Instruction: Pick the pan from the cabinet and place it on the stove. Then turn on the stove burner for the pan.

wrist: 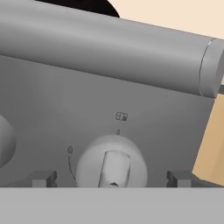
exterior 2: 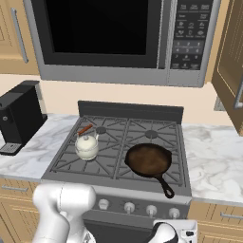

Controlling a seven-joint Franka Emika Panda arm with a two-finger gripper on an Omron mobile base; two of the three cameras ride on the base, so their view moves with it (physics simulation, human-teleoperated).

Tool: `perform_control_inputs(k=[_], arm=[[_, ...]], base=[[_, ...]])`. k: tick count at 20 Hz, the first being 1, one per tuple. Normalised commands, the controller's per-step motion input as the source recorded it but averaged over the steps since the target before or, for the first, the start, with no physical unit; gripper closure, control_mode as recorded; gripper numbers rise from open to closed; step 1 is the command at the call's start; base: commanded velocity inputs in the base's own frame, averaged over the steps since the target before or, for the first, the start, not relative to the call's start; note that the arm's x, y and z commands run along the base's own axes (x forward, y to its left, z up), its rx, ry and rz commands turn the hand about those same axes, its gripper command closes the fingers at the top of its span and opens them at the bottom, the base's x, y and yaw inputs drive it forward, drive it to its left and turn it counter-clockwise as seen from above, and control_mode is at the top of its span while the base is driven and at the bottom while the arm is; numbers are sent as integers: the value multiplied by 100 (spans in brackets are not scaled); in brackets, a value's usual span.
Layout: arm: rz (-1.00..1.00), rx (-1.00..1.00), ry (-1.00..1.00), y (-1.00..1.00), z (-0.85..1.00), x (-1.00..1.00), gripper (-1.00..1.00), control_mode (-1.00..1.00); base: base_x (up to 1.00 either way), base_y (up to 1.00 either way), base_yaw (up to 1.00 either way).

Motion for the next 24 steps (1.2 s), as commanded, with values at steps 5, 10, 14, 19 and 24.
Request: perform_control_inputs(k=[5, 10, 14, 19, 24], arm=[[0, 0, 0, 0, 0, 10, -100, -100], [0, 0, 0, 8, 0, 3, -100, -100], [0, 0, 0, 17, -2, 4, 100, -100], [0, 0, 0, 17, -1, 5, 100, -100], [0, 0, 0, 14, -2, 5, 100, -100]], base=[[0, 0, 0], [0, 0, 0], [0, 0, 0], [0, 0, 0], [0, 0, 0]])
